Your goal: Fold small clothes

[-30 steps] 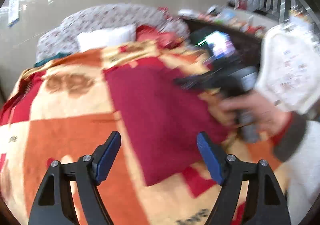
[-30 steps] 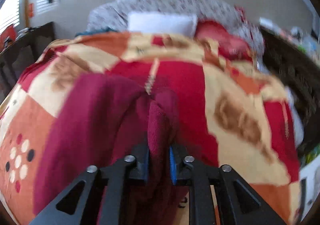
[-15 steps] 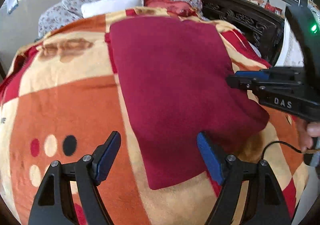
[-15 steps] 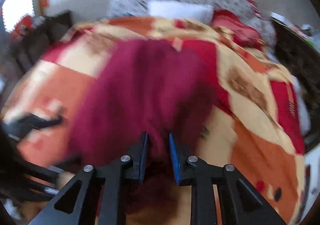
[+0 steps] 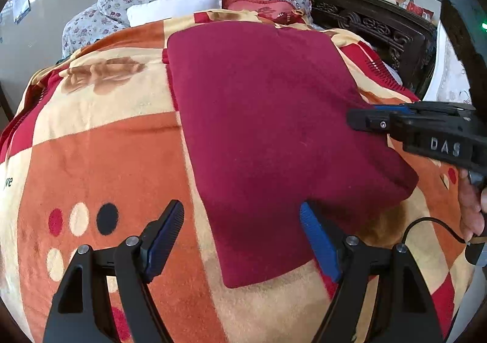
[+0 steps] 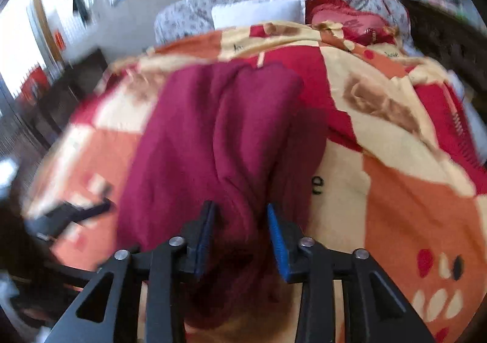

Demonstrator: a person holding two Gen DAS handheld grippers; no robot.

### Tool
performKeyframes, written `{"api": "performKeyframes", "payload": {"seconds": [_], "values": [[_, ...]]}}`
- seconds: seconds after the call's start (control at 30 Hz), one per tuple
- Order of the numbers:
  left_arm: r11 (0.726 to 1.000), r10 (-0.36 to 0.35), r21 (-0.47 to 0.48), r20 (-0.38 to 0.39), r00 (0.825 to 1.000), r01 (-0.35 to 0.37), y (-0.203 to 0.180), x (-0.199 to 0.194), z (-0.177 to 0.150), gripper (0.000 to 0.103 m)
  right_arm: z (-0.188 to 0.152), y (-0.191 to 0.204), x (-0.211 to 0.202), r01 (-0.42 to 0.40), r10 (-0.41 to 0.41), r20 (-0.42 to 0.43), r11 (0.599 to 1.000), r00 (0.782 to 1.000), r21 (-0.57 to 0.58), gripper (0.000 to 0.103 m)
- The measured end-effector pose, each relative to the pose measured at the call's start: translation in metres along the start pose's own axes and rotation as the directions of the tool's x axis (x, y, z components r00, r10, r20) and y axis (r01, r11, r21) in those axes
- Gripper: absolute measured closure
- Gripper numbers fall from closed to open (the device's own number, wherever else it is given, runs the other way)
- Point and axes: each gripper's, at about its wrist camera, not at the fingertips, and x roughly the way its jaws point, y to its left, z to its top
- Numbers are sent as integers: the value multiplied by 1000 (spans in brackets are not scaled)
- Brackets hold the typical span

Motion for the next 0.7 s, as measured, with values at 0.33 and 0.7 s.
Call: {"api": "performKeyframes", "payload": {"seconds": [0.33,0.7], "values": [[999,9,-34,-3,1000,-9,1,3,-1,20,-4,-18,-2,45,-46,11,995,999,86,69],[999,36,-24,1,999,-36,-1,-8,-2,20,-24,2,-16,54,-58,41,995,998,85,65]]}}
